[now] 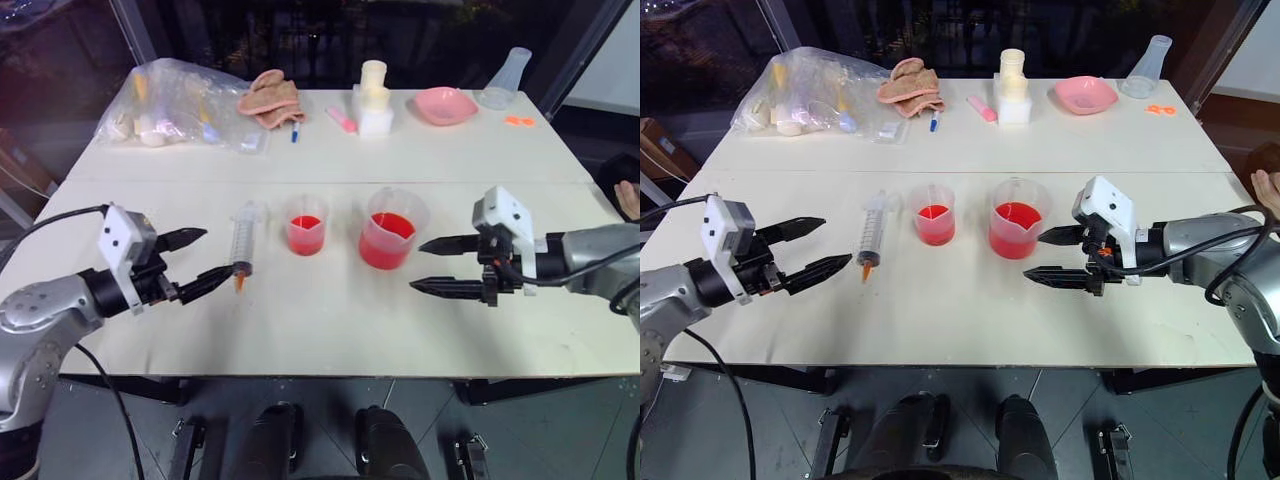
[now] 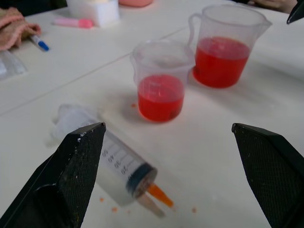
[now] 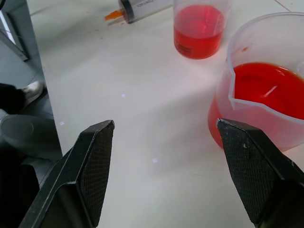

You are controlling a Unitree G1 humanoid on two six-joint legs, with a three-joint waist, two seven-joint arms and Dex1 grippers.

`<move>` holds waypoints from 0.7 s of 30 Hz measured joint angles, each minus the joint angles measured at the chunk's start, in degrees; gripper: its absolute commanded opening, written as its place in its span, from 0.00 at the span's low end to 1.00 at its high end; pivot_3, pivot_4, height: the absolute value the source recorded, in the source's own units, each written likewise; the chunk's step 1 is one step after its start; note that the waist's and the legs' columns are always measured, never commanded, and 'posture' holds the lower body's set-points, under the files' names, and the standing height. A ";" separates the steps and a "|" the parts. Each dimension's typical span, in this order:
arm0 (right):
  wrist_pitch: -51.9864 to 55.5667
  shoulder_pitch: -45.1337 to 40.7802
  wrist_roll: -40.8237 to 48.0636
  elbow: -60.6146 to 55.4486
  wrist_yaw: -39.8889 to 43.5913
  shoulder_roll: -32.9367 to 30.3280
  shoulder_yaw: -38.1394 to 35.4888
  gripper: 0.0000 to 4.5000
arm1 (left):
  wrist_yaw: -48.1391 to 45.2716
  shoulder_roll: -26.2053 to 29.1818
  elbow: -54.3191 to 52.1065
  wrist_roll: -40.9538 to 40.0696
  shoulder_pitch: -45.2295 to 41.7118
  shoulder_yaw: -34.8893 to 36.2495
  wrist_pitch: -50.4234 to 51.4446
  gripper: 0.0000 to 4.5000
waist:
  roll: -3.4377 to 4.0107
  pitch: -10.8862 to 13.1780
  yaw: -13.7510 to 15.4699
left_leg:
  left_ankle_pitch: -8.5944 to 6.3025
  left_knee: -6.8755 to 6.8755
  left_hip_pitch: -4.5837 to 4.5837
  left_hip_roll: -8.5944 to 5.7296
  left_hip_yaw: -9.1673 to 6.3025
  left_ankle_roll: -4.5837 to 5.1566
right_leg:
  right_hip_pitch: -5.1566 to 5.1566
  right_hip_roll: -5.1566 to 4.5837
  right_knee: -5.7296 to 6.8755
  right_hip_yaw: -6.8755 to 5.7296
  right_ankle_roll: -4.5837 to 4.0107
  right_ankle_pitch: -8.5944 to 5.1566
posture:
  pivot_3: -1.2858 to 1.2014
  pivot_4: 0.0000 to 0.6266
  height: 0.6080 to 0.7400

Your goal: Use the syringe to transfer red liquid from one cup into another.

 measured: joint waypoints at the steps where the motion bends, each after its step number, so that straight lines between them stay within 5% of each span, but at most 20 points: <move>1: -0.04 -0.30 -0.08 0.08 0.18 0.00 0.00 0.80 | 0.05 0.04 -0.11 0.00 -0.02 0.05 -0.01 1.00 | 0.00 0.00 -0.01 | 0.00 0.00 0.00 0.00 0.00 0.00 | 0.00 0.00 0.00 0.00 0.00 0.00 | 0.52 0.24 1.00; 21: -1.01 -0.34 -2.21 0.93 0.56 0.07 -0.02 0.80 | -2.00 0.70 0.17 1.78 -0.88 -1.74 -1.18 1.00 | 0.01 0.00 -0.03 | -0.01 -0.02 0.00 0.01 0.00 -0.01 | -0.01 0.00 0.00 0.00 -0.02 -0.01 | 0.52 0.24 1.00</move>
